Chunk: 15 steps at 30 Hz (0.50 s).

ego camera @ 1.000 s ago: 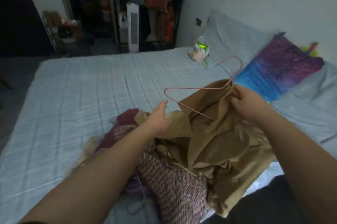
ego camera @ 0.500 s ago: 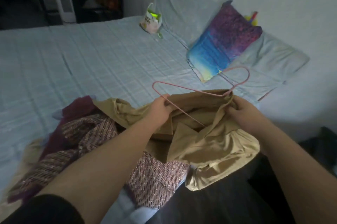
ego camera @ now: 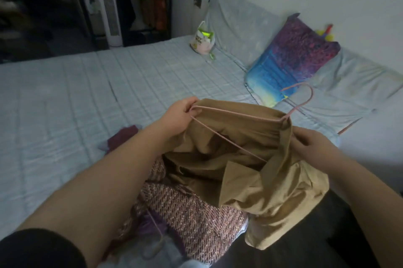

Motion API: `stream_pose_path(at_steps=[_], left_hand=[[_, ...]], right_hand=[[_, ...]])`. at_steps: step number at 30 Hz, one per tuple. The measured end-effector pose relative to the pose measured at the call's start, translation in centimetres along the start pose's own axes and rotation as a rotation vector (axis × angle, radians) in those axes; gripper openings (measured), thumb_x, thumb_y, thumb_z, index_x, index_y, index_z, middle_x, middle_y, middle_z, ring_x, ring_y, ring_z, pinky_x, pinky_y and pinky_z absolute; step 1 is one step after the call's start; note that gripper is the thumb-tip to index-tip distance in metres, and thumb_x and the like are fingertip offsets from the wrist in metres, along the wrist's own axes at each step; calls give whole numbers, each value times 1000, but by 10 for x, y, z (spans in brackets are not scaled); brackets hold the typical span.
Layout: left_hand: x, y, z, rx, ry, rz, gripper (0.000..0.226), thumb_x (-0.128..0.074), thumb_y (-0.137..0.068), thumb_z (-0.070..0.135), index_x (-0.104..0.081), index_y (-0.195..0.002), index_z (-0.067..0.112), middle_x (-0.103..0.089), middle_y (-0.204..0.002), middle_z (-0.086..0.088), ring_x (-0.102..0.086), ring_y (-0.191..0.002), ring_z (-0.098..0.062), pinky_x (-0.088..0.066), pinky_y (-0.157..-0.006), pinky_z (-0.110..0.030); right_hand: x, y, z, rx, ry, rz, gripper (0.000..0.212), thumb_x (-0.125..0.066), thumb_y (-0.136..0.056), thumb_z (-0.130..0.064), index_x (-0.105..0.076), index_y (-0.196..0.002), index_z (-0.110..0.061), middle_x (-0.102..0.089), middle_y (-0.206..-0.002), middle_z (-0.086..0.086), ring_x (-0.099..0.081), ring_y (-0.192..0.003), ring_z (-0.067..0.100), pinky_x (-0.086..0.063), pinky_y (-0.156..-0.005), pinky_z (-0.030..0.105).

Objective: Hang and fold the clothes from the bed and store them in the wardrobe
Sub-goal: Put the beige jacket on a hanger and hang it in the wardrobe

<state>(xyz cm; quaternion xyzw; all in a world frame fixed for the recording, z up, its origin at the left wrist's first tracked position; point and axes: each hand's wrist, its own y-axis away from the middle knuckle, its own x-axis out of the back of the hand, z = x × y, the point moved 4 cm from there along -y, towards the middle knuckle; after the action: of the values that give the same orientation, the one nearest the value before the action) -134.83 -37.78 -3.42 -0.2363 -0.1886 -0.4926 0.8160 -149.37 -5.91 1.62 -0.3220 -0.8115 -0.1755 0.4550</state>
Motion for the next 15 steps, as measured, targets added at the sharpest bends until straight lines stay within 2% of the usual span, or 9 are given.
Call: stream_pose_path(at_steps=[2,4,7,8,10,12,14,15], left_hand=[[16,-1,2,23,-1,-11,26,-60,-97,11,-57,-81,31,-58,-75,13,-55,-68,9,-38,-63,-8],[29,-1,5,32,13,-42,24,-61,-96,8,-59,-83,29,-62,-77,12,-55,-66,9,-42,-66,-11],[45,2,9,16,-33,-24,15,-62,-96,13,-64,-88,26,-67,-83,7,-61,-75,4,-47,-73,-17],[49,4,11,16,-39,1,11,-62,-96,15,-65,-90,24,-68,-86,4,-63,-82,-3,-48,-77,-23],[53,9,17,7,-32,42,12,-61,-96,17,-65,-90,27,-67,-87,6,-64,-88,-14,-49,-81,-30],[53,14,24,-11,-53,52,12,-61,-97,18,-65,-92,28,-65,-86,13,-62,-85,-7,-48,-80,-25],[52,17,32,-24,-86,61,9,-61,-97,20,-66,-96,27,-64,-87,15,-59,-81,2,-45,-76,-18],[51,18,36,-20,-85,68,7,-61,-97,22,-66,-97,27,-65,-88,14,-59,-82,2,-45,-74,-17]], right_hand=[[2,-7,-11,41,42,-29,30,-56,-97,-27,-65,-85,-52,-68,-89,-31,-60,-85,-11,-41,-71,8],[0,-12,-17,56,125,-115,34,-58,-96,-27,-62,-81,-56,-65,-81,-31,-58,-80,-13,-40,-69,13],[0,-21,-19,75,211,-70,24,-56,-95,-36,-59,-89,-59,-66,-79,-26,-60,-78,-5,-43,-71,24],[0,-26,-21,79,235,-25,17,-54,-94,-39,-60,-96,-55,-69,-83,-21,-63,-80,3,-45,-71,29],[-3,-36,-26,83,329,39,17,-53,-94,-41,-63,-106,-47,-73,-92,-7,-66,-86,21,-46,-72,34],[-7,-46,-28,61,411,51,21,-54,-95,-40,-66,-111,-45,-74,-100,2,-66,-92,28,-48,-75,35],[-8,-53,-30,15,474,41,23,-52,-96,-42,-65,-114,-47,-72,-107,3,-65,-97,30,-50,-79,36],[-8,-56,-32,-5,491,53,24,-49,-96,-43,-64,-115,-49,-72,-109,3,-65,-98,30,-51,-80,37]])
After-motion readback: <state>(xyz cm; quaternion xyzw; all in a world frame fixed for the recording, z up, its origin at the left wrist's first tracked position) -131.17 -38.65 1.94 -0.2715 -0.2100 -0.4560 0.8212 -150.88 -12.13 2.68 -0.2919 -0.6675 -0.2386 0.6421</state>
